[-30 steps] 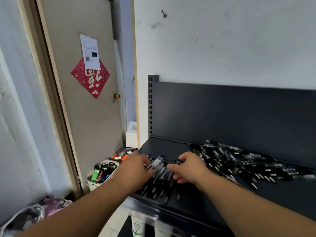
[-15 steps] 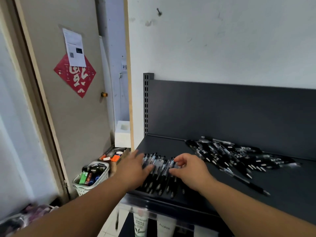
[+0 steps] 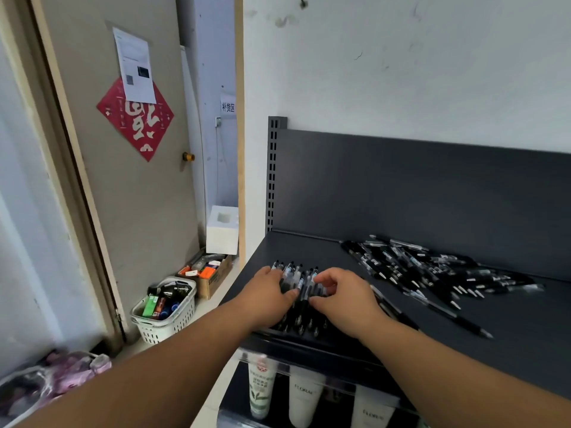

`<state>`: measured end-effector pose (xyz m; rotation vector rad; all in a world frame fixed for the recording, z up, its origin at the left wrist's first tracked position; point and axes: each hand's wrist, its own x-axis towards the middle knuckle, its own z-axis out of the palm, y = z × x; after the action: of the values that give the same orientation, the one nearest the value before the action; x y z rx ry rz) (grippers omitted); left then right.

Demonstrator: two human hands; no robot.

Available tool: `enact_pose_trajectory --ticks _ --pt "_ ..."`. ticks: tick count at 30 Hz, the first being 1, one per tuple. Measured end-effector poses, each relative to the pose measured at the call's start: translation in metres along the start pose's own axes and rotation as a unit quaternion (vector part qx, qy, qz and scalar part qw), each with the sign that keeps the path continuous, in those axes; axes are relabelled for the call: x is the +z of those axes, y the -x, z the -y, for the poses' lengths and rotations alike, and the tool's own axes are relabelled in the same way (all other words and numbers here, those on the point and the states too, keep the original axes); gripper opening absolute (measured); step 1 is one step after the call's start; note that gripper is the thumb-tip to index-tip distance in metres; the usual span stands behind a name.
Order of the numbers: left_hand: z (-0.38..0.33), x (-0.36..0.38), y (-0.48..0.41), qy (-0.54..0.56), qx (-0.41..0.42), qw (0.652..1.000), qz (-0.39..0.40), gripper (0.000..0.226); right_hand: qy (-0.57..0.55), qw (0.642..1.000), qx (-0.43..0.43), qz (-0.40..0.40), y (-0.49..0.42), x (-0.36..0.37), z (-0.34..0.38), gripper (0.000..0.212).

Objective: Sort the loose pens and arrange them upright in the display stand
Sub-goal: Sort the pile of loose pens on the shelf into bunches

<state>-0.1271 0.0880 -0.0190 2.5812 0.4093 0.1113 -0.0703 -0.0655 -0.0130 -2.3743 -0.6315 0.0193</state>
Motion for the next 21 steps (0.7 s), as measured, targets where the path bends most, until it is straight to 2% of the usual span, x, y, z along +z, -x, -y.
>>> enact_pose_trajectory --ticks 4,9,17,21 --pt "-0.001 -0.002 0.003 -0.009 -0.004 1.000 0.008 0.063 -0.006 1.000 -0.009 -0.001 0.003 -0.001 0.000 0.028" --pt "0.002 -0.011 0.017 -0.002 -0.021 0.999 -0.026 0.057 -0.006 0.999 -0.032 0.010 0.010 -0.007 0.002 0.026" --pt "0.019 -0.022 0.070 0.011 -0.078 0.989 -0.127 0.056 -0.006 0.992 -0.123 0.021 0.026 0.005 0.038 0.021" --pt "0.038 -0.026 0.100 0.008 -0.092 0.978 -0.186 0.050 -0.009 0.985 -0.166 0.038 0.042 0.026 0.064 0.027"
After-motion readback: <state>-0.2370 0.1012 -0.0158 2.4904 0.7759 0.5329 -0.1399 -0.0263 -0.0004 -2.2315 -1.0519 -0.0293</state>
